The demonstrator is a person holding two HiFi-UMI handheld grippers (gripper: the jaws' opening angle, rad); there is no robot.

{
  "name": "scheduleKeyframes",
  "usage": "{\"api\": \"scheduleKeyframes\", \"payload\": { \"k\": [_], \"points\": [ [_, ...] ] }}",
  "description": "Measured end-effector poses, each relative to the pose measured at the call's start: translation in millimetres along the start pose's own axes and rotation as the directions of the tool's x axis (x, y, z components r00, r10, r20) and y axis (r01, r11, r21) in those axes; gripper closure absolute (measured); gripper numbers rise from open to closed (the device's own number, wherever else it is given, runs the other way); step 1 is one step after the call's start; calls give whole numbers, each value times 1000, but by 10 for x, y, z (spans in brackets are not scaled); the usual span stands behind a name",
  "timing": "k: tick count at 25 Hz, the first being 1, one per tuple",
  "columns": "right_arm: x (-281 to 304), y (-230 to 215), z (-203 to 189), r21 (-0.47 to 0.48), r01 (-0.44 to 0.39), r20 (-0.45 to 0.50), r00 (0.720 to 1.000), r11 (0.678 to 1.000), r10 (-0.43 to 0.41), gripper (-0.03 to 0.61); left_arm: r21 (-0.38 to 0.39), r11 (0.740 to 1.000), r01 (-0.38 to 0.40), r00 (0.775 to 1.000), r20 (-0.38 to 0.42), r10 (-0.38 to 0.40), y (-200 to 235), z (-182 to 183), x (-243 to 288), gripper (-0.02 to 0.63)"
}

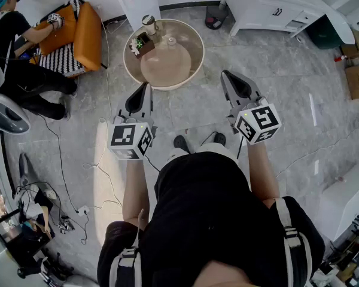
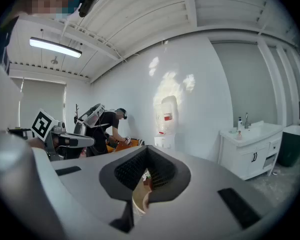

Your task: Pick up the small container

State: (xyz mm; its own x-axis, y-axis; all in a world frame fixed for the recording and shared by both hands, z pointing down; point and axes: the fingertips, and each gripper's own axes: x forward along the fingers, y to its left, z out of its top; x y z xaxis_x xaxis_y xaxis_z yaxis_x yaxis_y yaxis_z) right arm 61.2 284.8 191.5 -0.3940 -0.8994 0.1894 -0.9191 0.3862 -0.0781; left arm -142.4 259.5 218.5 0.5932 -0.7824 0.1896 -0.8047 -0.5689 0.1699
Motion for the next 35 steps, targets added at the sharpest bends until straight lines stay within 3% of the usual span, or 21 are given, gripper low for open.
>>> {"api": "scheduleKeyframes", "payload": {
  "k": [10,16,22,28,35],
  "points": [
    [-6,144,10,10,14,3,1000,1000,-14,575,16,999,41,999,-9,-41,30,-26,-66,594],
    [-11,204,92,57,21,54,998,998,-25,575,-10,999,48,999,-4,-48,112,-66,-99,595],
    [22,138,-10,47,28,18,999,999,-29,575,-7,999,50,999,-17,-50,74,-96,-31,595],
    [276,-39,-61,52,-12,6,1000,999,12,575,-12,1000,18,999,-51,-18,133,-154,241,594],
    [831,-631,1,86,-57,10,998,995,56,575,18,999,-30,996,-85,31,199,-1,878,595]
  ]
}}
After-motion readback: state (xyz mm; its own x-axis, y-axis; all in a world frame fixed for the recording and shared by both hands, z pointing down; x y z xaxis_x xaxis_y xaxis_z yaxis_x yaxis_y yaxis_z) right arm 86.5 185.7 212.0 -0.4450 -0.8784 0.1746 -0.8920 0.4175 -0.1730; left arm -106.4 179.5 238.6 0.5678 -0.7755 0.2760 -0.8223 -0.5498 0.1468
